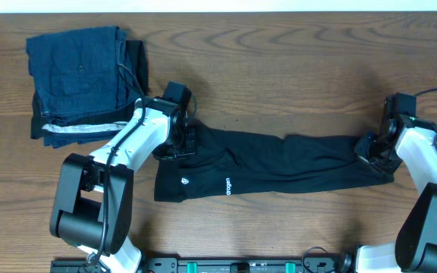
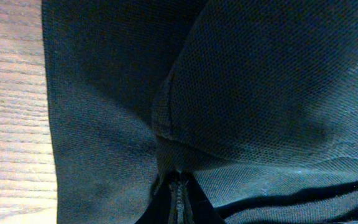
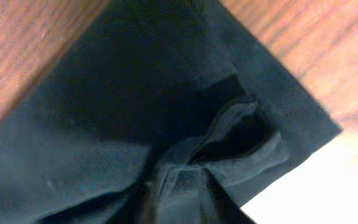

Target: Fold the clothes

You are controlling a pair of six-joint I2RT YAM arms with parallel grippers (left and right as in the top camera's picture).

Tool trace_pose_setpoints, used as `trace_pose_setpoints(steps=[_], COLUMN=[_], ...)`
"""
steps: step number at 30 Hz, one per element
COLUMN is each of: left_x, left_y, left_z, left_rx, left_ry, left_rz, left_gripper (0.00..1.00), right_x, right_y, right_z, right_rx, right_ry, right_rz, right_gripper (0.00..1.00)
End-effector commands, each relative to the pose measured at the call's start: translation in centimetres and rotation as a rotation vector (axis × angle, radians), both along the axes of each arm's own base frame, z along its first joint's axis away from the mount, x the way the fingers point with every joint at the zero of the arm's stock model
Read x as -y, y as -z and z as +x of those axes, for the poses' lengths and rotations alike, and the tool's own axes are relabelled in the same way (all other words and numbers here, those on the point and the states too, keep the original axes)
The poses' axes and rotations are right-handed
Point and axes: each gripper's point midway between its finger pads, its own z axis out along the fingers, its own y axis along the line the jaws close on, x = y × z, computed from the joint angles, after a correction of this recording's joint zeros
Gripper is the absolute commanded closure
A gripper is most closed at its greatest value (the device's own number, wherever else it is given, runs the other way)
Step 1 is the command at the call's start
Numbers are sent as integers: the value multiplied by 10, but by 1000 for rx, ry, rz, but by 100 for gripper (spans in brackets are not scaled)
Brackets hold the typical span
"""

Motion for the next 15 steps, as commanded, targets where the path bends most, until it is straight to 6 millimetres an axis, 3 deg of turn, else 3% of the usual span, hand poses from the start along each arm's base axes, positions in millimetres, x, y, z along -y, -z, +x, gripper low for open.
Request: trace_pose_setpoints(steps=[1, 6, 15], left_x=[-3, -3, -3], left_y=[6, 6, 6], left_z=[-4, -4, -4], left_rx=[-24, -22, -21], left_ry=[-13, -13, -13], left_rz=[14, 13, 13], left_gripper=[94, 94, 94], right_x=[2, 0, -1], right_y=[2, 4, 16], right_z=[-5, -9, -12], right_rx=[-4, -13, 8], right_ry=[129, 240, 341], right_rz=[34, 48, 52], right_gripper=[65, 58, 64])
